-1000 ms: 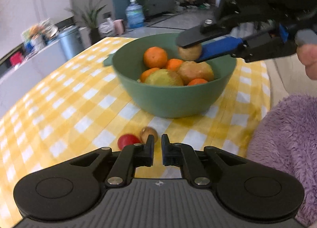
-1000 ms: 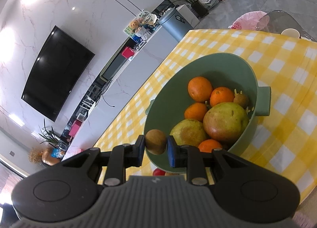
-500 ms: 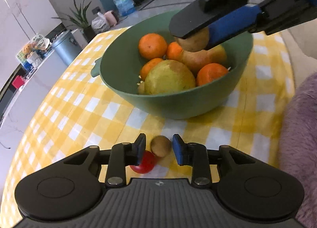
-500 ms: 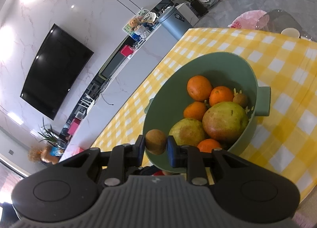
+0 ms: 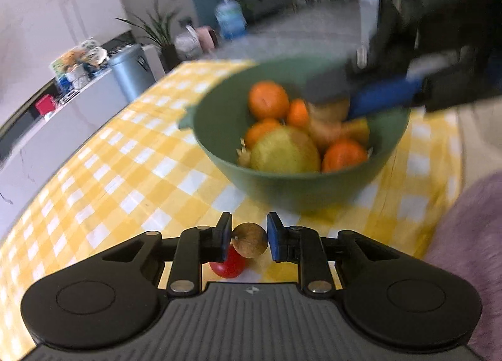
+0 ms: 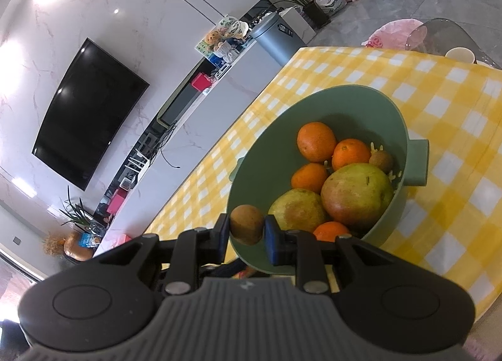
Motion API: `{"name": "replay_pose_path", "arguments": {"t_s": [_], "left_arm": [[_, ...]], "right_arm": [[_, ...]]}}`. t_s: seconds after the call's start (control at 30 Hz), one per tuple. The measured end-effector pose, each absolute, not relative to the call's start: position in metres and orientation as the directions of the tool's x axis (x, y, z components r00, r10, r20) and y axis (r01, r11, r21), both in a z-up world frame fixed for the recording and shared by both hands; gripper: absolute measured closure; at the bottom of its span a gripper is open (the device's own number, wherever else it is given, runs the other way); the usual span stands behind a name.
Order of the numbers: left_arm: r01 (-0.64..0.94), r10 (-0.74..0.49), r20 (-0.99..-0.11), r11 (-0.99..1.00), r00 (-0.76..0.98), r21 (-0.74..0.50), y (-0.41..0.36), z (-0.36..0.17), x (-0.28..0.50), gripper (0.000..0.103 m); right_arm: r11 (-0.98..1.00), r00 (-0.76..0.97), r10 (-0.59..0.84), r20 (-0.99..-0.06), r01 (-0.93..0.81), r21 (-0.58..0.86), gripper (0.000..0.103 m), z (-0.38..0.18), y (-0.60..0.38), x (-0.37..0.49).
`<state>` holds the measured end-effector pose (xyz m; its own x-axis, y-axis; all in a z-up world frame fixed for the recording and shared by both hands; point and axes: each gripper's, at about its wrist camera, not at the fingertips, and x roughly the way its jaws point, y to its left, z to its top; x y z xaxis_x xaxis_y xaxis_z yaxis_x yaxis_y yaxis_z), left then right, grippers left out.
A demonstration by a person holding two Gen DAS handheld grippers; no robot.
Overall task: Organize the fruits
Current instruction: 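Close the left tool on the brown kiwi beside the red tomato, then carry both held kiwis over the green colander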
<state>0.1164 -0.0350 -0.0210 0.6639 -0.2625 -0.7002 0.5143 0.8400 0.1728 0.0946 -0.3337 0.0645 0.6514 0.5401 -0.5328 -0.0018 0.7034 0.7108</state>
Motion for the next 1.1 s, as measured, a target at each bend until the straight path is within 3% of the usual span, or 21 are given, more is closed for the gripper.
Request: {"name": "replay_pose_path", "arguments": {"t_s": [0.57, 0.73, 1.1], "left_arm": [[0.350, -0.419, -0.573, 0.907, 0.705, -0.234, -0.010, 0.045, 0.110, 0.077], [0.274, -0.513, -0.569, 0.848, 0.643, -0.454, -0.016, 0.039, 0.137, 0.077], [0.144, -0.481, -0.619, 0.846, 0.621, -0.513, -0.035, 0.013, 0.180, 0.077]], "right_arm": [[0.681, 0.691, 0.519, -0.504, 0.022, 0.732, 0.083, 0.066, -0.346, 0.095], [0.654, 0.722, 0.485, -0.493, 0.074, 0.753, 0.083, 0.059, -0.365, 0.095], [0.567, 0.761, 0.461, -0.457, 0.143, 0.811, 0.083, 0.041, -0.398, 0.094]]}}
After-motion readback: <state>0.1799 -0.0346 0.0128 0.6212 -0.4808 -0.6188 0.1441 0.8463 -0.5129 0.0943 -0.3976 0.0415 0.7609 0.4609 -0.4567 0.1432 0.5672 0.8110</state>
